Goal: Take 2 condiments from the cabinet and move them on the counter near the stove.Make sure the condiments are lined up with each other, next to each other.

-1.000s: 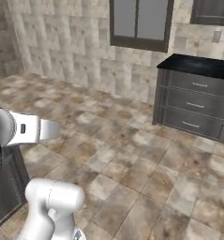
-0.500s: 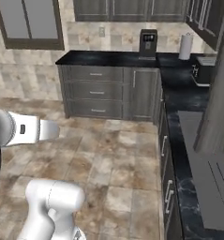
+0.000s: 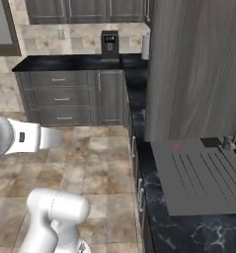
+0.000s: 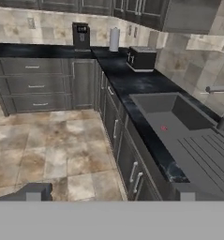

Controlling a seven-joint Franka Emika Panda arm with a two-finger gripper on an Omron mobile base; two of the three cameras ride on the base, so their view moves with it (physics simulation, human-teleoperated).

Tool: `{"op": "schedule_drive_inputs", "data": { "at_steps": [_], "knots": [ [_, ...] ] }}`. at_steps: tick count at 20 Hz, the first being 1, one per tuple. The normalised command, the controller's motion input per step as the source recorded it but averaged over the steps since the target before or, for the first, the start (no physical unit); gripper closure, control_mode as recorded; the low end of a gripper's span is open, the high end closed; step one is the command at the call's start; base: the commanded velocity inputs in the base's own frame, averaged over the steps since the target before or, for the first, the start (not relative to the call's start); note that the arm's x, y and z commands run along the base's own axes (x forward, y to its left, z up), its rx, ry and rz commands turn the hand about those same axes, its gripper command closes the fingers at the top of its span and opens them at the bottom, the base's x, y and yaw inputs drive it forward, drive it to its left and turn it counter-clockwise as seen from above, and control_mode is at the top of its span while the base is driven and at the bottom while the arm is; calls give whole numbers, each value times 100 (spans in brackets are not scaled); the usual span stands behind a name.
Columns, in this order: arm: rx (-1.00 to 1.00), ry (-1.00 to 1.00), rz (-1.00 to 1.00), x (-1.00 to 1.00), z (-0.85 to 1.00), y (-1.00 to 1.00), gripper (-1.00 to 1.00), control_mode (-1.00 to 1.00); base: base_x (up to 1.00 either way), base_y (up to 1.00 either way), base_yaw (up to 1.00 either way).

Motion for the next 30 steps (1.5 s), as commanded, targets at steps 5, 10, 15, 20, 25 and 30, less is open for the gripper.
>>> {"op": "schedule_drive_inputs", "data": {
  "at_steps": [5, 10, 15, 20, 25, 30],
  "knots": [
    [0, 0, 0, 0, 0, 0, -100, 100, 25, 9, -13],
    [0, 0, 0, 0, 0, 0, -100, 100, 11, 8, -29],
    [0, 0, 0, 0, 0, 0, -100, 100, 0, 17, -41],
    [0, 0, 0, 0, 0, 0, -100, 100, 0, 18, -44],
    [0, 0, 0, 0, 0, 0, -100, 100, -11, 8, -47],
    [0, 0, 0, 0, 0, 0, -100, 100, -17, 1, -49]
  ]
}}
